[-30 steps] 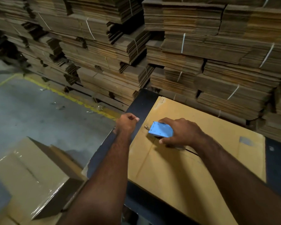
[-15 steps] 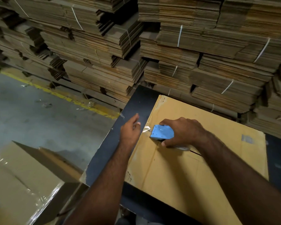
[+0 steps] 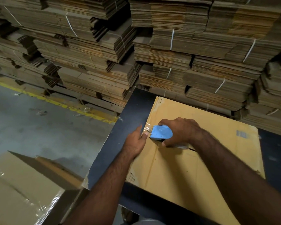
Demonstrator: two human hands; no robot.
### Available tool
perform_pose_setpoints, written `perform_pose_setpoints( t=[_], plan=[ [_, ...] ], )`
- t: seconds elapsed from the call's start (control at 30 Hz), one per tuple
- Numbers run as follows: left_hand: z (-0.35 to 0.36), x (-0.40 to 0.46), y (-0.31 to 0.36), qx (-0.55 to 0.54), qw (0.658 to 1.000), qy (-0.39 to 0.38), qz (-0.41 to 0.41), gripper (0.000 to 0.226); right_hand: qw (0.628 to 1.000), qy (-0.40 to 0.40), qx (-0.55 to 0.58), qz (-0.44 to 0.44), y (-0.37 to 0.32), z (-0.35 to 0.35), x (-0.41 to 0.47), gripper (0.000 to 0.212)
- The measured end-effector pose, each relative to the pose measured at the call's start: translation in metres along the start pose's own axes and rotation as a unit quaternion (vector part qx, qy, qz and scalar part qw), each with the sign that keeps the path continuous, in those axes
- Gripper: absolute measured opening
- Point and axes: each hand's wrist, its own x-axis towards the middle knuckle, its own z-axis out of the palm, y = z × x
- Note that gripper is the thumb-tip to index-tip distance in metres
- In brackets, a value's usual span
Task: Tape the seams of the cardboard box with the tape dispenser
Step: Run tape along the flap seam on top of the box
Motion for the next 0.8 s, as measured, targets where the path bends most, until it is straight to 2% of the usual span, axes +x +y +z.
perform_pose_setpoints(
  t=[0.07,0.17,0.23,0.33,0.43,0.57,0.7,0.8],
  plan=[
    [-0.004,-0.006,0.005,-0.002,0.997,0.037,0.070,0.059,1.000,0.010,-0.007,0.004,-0.001,0.001,-0.001,0.078],
    [-0.005,-0.011,0.004,0.107,0.972,0.014,0.207,0.066,1.000,0.016,-0.007,0.014,-0.003,0.003,-0.001,0.076],
    [-0.002,-0.010,-0.004,0.181,0.953,0.001,0.243,0.067,1.000,0.018,-0.013,0.015,-0.003,0.003,-0.002,0.075],
    [0.001,-0.017,-0.016,0.244,0.934,0.002,0.259,0.072,0.999,0.025,-0.024,0.018,-0.006,0.004,-0.004,0.073],
    [0.002,-0.026,-0.019,0.260,0.929,0.010,0.264,0.078,0.999,0.030,-0.025,0.013,-0.007,0.007,-0.005,0.075],
    [0.007,-0.031,-0.007,0.234,0.940,0.023,0.245,0.076,1.000,0.023,0.000,-0.011,0.001,0.011,-0.008,0.082],
    [0.005,-0.026,0.009,0.220,0.963,0.020,0.157,0.079,0.998,0.014,0.055,-0.023,0.009,0.012,-0.015,0.067],
    [0.012,-0.026,0.007,0.255,0.947,0.033,0.191,0.076,0.998,0.016,0.054,-0.032,0.012,0.013,-0.015,0.066]
  ],
)
